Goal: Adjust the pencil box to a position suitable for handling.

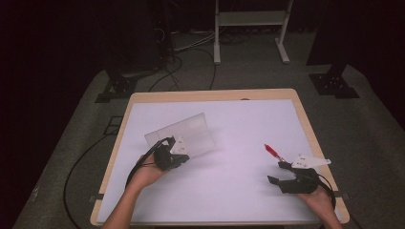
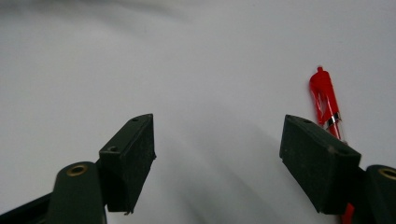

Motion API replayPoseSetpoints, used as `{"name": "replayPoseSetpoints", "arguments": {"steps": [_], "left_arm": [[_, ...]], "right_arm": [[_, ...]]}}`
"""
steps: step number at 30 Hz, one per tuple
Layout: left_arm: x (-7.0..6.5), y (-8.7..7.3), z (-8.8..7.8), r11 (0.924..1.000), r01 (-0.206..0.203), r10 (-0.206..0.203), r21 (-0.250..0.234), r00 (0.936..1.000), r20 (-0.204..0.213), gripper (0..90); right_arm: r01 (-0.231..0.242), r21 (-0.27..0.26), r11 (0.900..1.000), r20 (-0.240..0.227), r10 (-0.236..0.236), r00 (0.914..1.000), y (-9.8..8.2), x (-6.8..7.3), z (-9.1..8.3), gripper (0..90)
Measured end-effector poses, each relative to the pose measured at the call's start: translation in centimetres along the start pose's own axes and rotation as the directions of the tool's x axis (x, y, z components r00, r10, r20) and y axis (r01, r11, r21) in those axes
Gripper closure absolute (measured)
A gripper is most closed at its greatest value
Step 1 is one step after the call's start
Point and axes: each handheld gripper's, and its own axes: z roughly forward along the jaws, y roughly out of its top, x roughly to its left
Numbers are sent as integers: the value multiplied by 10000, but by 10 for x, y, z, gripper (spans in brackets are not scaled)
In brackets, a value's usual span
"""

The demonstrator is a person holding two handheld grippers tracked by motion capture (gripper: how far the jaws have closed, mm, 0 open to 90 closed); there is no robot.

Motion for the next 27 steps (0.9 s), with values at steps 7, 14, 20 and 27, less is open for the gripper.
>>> {"name": "replayPoseSetpoints", "arguments": {"steps": [7, 14, 20, 27], "left_arm": [[-7, 8, 6, 9995, -295, 292, 92, 9993, 235, 891], [-16, 17, 10, 9980, -624, 621, 62, 9972, 423, 889], [-20, 24, 9, 9974, -701, 711, -174, 9954, 643, 887], [-32, 35, 10, 9932, -1087, 1125, -428, 9887, 994, 886]], "right_arm": [[-51, 31, 10000, 64, 51, 10000, 0, -1, 0, 257], [-79, 0, 10000, 143, 79, 9999, -1, -2, -2, 257], [-20, 20, 10000, 265, 20, 9996, -1, -3, -2, 257], [-71, -5, 10000, 357, 71, 9993, -2, -4, -3, 257]]}}
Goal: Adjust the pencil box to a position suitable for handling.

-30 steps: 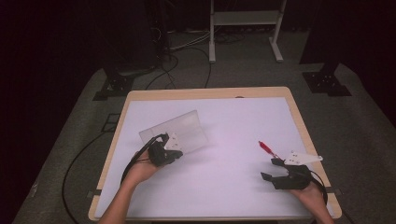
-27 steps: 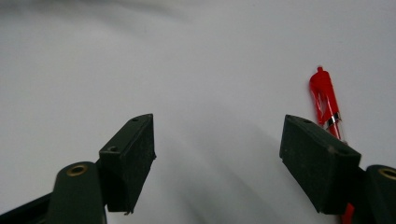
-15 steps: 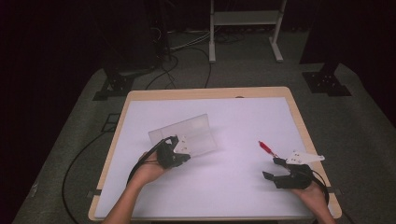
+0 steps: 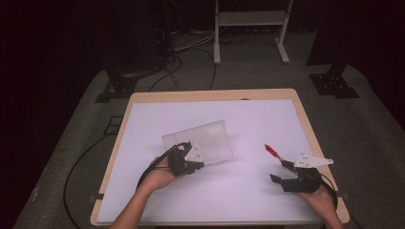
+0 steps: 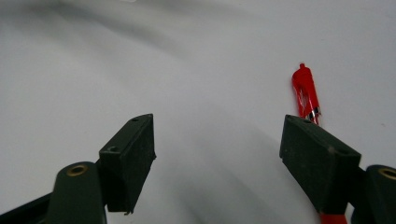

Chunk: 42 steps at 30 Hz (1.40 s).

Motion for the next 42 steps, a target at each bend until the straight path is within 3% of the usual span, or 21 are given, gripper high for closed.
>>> {"name": "replayPoseSetpoints", "arguments": {"steps": [7, 17, 30, 42], "left_arm": [[-10, 15, 6, 9991, -352, 358, -230, 9990, 282, 887], [-16, 26, 19, 9979, -501, 525, -407, 9968, 609, 886], [-20, 29, 35, 9981, -482, 518, -380, 9937, 997, 886], [-27, 28, 51, 9981, -611, 618, -89, 9870, 1484, 886]], "right_arm": [[5, 2, 10000, 43, -5, 10000, 0, -1, 0, 257], [-102, -53, 9999, 88, 102, 9999, -1, -2, -2, 257], [-137, -50, 9999, 191, 138, 9997, -3, -5, -4, 257], [-149, -43, 9999, 225, 150, 9996, -4, -7, -5, 257]]}}
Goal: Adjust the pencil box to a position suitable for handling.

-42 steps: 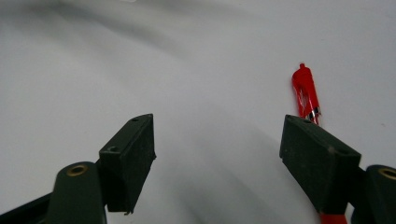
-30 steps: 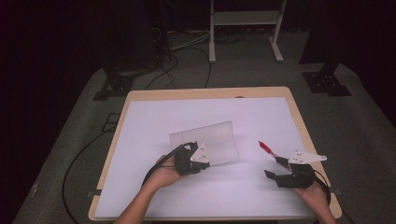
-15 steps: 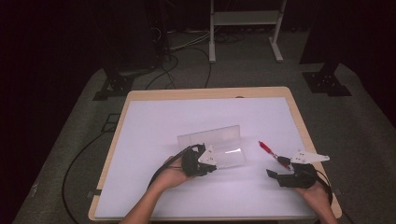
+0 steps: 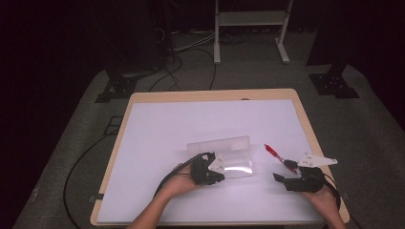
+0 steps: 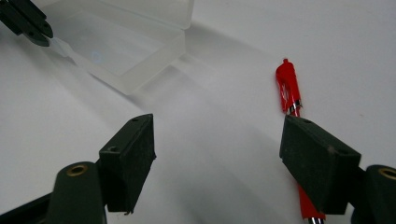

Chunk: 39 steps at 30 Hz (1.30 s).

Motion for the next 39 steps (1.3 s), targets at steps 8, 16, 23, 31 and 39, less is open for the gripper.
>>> {"name": "replayPoseSetpoints", "arguments": {"steps": [8, 16, 23, 31, 39], "left_arm": [[-3, -2, 5, 9998, -100, 97, 172, 9997, 205, 883], [-4, -2, 9, 9997, -85, 77, 225, 9993, 364, 883], [-8, -2, 5, 9999, -93, 96, -80, 9991, 415, 762], [-8, -8, -8, 9989, 209, -202, -419, 9996, 176, 614], [-13, -17, -22, 9968, 410, -411, -690, 9992, -3, 600]], "right_arm": [[8, 17, 10000, 1, -8, 10000, 0, 0, 1, 257], [6, 51, 10000, -25, -6, 10000, 0, 1, 1, 257], [22, 44, 10000, -54, -21, 10000, 0, 1, 1, 257], [-3, 64, 10000, -35, 3, 10000, 0, 0, 1, 257], [81, 125, 9999, 35, -81, 10000, 1, 2, 2, 257]]}}
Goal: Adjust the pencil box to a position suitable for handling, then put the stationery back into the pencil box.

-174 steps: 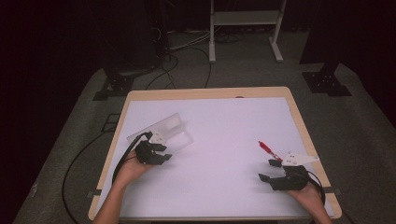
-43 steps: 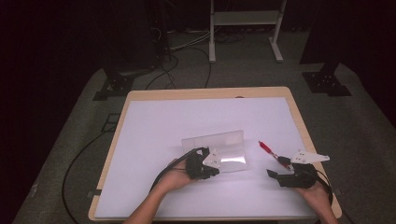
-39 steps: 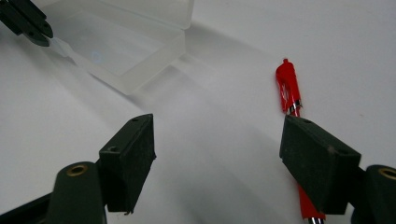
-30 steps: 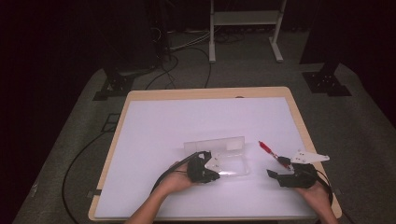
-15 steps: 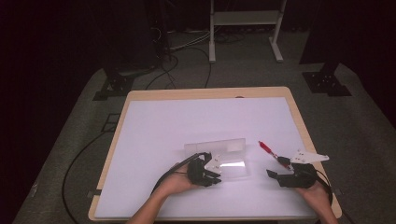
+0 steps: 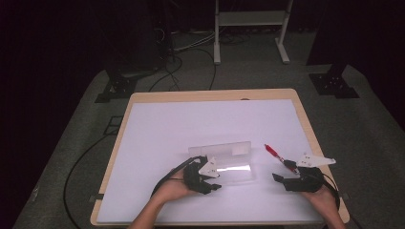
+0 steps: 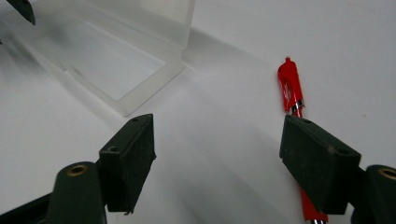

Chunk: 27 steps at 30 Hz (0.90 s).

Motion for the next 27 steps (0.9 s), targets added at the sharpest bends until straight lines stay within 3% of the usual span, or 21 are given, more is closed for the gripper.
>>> {"name": "replayPoseSetpoints", "arguments": {"steps": [7, 13, 18, 22, 27], "left_arm": [[2, -15, -26, 9986, 346, -364, -403, 9984, -442, 604], [5, -25, -45, 9974, 548, -585, -473, 9950, -810, 604], [10, -43, -70, 9918, 947, -1052, -855, 9861, -1282, 589], [12, -53, -80, 9861, 1246, -1403, -1095, 9786, -1506, 586], [15, -61, -86, 9820, 1480, -1653, -1172, 9740, -1549, 576]], "right_arm": [[-99, -18, 9999, 8, 99, 10000, 2, 0, -1, 257], [-101, 51, 9999, -35, 101, 9999, 2, -2, 0, 257], [-143, 99, 9998, -15, 143, 9999, 3, -5, -1, 257], [-130, 231, 9996, 7, 130, 9999, 3, -7, -1, 257], [-220, 267, 9994, -22, 221, 9998, 3, -11, -1, 255]]}}
